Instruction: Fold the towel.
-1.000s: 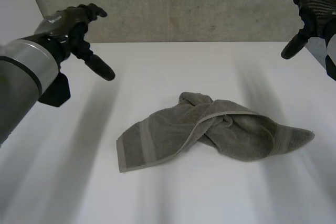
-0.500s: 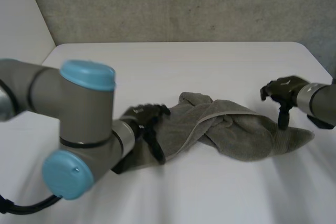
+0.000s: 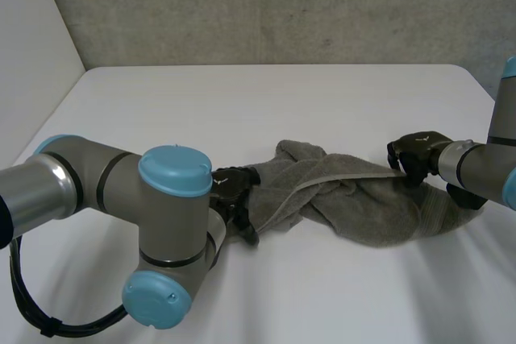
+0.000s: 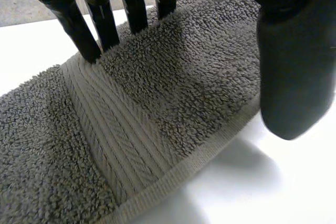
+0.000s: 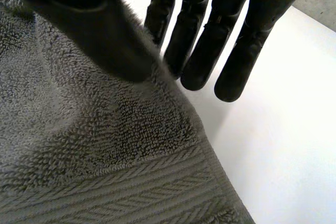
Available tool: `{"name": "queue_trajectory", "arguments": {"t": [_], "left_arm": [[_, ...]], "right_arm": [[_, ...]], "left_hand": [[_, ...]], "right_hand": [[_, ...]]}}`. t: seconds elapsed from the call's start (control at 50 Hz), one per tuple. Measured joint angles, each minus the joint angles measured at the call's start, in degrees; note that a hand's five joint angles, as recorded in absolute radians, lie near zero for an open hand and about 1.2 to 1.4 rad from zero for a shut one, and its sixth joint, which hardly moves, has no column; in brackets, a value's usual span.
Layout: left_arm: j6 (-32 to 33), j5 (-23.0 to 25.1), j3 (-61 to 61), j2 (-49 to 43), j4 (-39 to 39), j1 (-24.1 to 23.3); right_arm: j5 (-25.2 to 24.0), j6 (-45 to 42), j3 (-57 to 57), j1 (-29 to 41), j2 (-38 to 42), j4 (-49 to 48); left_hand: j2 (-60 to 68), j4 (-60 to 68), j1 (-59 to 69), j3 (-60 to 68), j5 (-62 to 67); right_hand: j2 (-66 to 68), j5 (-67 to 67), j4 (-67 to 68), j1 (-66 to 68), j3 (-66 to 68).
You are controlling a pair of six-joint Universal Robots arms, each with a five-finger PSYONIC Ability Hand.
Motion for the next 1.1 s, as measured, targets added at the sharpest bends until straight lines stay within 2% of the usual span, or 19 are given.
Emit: {"name": "queue_trajectory", "arguments": {"t": [0.1,0.16,0.24,0.28,0.36,0.46,0.54,0.58,0.6,0.64,0.72,0.8,0.9,1.06,1.1], "left_arm": [[0.02,0.05,-0.44,-0.61,1.35,0.01],[0.05,0.05,-0.6,-0.77,1.92,0.05],[0.08,0.03,-0.5,-0.59,2.2,0.08],[0.1,0.02,-0.24,-0.24,2.21,0.16],[0.36,0.02,0.73,1.2,2.28,0.71],[3.67,0.12,4.43,5.06,3.07,3.89],[9.45,0.38,10.02,8.31,4.73,7.7],[12.9,0.51,14.16,10.28,6.7,9.66],[13.61,0.54,15.2,10.76,7.31,10.05],[15.72,0.66,18.59,12.46,10.13,11.24],[17.16,0.91,20.96,15.1,15.37,11.94],[17.28,1.14,19.18,17.24,18.77,11.84],[17.22,2.17,12.13,18.76,20.39,11.48],[17.92,5.36,-3.25,18.22,20.41,11.48],[18.82,6.22,-8.22,17.37,20.38,11.88]], "right_arm": [[-0.6,-0.06,0.25,-0.06,0.02,-0.02],[-1.07,-0.31,0.32,-0.07,0.04,0.17],[-1.61,-0.55,0.17,-0.08,-0.01,0.26],[-1.76,-0.51,-0.07,-0.07,-0.3,0.06],[-1.89,-0.29,-1.01,0.04,-2.06,-1.84],[-1.73,0.18,-2.21,0.35,-7.85,-12.01],[-1.36,1.7,-1.01,0.77,-14.24,-27.24],[-1.07,3.57,1.39,1.15,-19.41,-39.58],[-1.0,3.99,1.92,1.21,-20.38,-41.91],[-0.54,6.43,4.74,1.53,-25.06,-52.35],[0.09,10.31,8.11,1.88,-30.23,-59.92],[-0.25,12.23,9.66,2.02,-31.88,-56.66],[-2.18,12.22,11.99,2.29,-31.3,-46.43],[-5.33,7.45,20.28,4.27,-28.17,-38.02],[-5.56,4.63,24.36,4.96,-26.49,-37.45]], "left_hand": [[11.37,11.73,11.66,11.45,10.64],[26.11,26.18,26.37,26.0,25.31],[55.1,55.22,53.6,56.11,54.08],[56.78,59.76,54.37,61.22,56.92],[56.79,60.09,54.38,62.07,56.92],[56.79,60.09,54.5,62.22,56.93],[57.06,60.09,54.5,62.3,56.93],[57.73,60.09,54.5,62.38,56.94],[57.92,60.13,54.5,62.4,56.94],[58.38,60.82,54.5,62.44,56.98],[58.39,60.88,54.5,62.45,57.65],[58.39,60.88,54.51,62.46,58.42],[58.39,60.88,54.64,62.48,58.68],[58.2,59.74,54.75,60.27,58.41],[53.48,52.87,53.37,53.28,53.83]], "right_hand": [[3.48,4.8,4.98,3.78,5.06],[3.47,4.8,4.98,3.77,5.06],[3.48,4.8,4.98,3.78,5.06],[3.48,4.79,4.98,3.78,5.06],[3.48,4.79,4.98,3.78,5.06],[3.48,4.8,4.99,3.8,5.06],[4.96,4.79,4.99,3.81,5.06],[5.16,4.79,4.99,3.82,5.32],[5.16,4.8,4.99,3.82,5.4],[5.15,4.8,4.99,3.82,5.6],[5.17,4.8,5.28,3.82,5.6],[5.17,4.8,5.5,3.82,5.6],[5.17,5.0,5.5,3.82,5.6],[5.54,5.0,5.5,3.82,5.6],[5.57,5.02,5.5,3.82,5.61]]}}
